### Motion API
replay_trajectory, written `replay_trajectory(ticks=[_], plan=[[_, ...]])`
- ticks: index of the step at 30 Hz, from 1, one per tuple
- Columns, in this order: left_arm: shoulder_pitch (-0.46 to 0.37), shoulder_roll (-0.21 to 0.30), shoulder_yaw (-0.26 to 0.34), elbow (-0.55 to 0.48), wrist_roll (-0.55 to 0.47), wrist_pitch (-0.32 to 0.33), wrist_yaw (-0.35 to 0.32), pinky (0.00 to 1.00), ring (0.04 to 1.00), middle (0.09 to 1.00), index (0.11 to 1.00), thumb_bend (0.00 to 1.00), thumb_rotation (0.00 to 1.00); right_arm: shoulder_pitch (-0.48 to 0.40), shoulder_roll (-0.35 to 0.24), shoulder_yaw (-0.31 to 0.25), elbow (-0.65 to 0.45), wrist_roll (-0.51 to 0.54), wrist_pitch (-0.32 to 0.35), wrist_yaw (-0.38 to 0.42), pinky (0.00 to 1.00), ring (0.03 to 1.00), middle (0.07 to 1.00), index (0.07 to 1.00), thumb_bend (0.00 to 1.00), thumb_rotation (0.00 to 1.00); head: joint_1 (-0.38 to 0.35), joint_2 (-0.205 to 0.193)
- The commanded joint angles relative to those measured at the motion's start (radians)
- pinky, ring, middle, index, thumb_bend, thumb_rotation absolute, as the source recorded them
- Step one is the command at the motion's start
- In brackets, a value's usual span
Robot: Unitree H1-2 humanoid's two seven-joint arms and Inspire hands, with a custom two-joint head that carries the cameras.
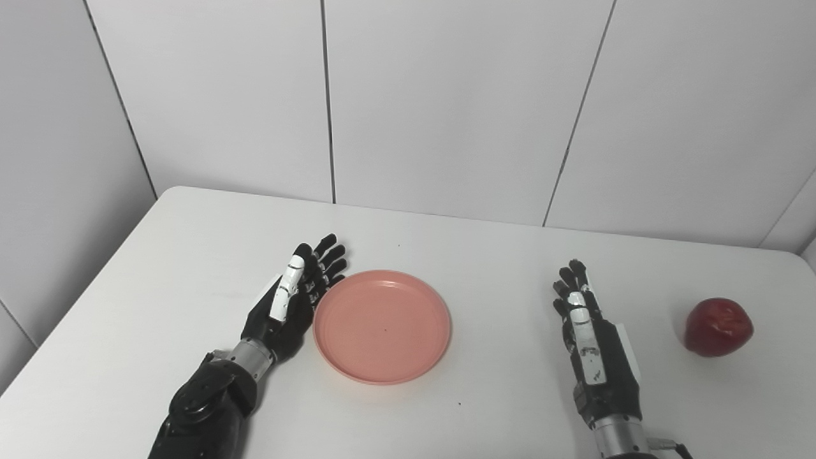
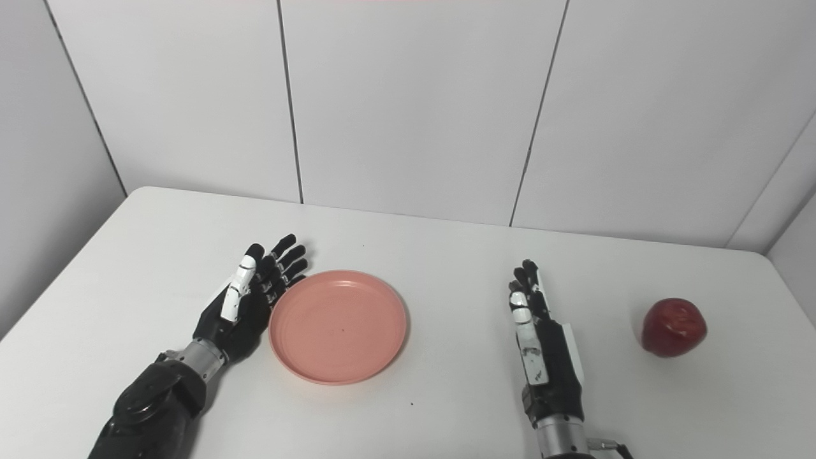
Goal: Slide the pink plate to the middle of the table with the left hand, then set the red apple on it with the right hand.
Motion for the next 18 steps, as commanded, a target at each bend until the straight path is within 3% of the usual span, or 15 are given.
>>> replay_trajectory(ticks=[1,9,18], plan=[[-0.025,-0.013,-0.014,-0.029,0.016,0.001,0.009,1.0,0.992,0.987,0.981,0.58,1.0,-0.029,0.007,0.003,-0.032,-0.003,-0.012,-0.004,1.0,0.977,0.979,0.995,0.63,0.91,0.0,0.001],[-0.027,-0.06,-0.02,-0.015,0.018,-0.005,0.021,1.0,0.998,0.985,0.974,0.62,1.0,-0.03,0.009,0.003,-0.04,0.003,0.0,-0.008,1.0,0.982,0.981,0.998,0.62,0.91,-0.003,0.002],[-0.035,-0.081,-0.029,0.002,0.016,-0.04,0.002,1.0,1.0,1.0,0.986,0.62,1.0,-0.034,0.019,0.012,-0.037,-0.017,0.001,-0.023,1.0,0.981,0.979,0.987,0.62,0.91,-0.086,-0.004]])
